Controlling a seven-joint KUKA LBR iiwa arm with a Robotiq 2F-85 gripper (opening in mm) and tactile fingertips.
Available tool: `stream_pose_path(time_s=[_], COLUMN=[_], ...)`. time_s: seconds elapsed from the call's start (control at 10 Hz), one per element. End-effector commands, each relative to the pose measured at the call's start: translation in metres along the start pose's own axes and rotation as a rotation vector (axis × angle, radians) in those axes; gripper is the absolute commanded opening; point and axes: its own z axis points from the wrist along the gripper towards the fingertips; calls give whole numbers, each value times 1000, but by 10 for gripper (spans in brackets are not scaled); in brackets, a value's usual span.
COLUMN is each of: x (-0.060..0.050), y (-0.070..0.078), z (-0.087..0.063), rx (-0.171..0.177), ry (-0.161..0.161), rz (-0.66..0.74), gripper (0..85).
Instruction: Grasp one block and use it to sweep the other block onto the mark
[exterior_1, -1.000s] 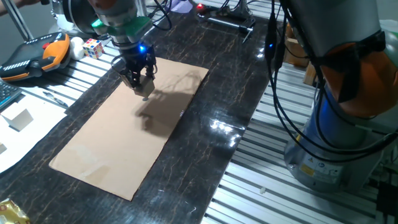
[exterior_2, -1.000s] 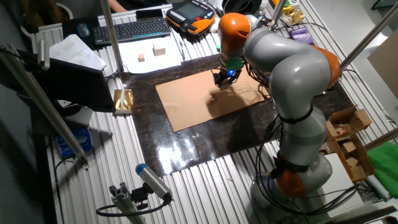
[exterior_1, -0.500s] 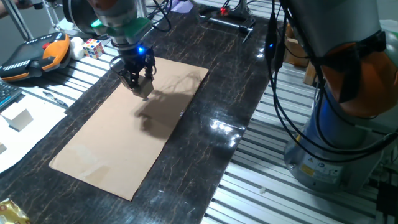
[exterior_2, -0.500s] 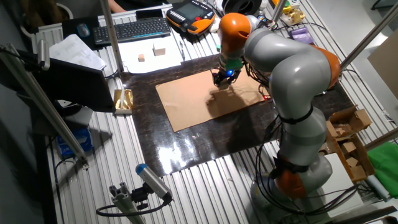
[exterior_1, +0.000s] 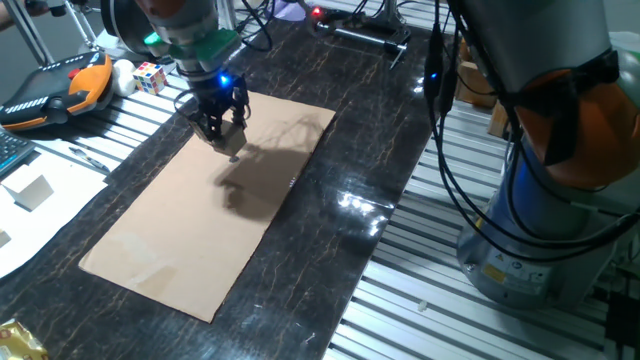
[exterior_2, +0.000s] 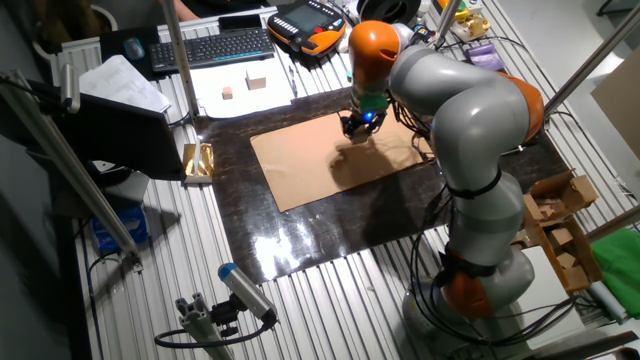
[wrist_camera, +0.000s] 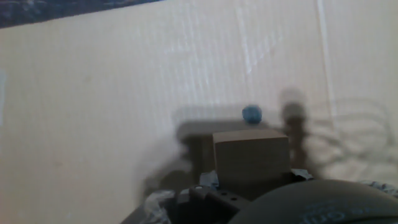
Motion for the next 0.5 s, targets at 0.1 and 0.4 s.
stream_pose_path(time_s=[0.1, 0.4], x=[-10, -9], y=[-8, -17], z=[5, 24], rx=[3, -10], ry=[1, 12], rz=[1, 4], gripper=[10, 10])
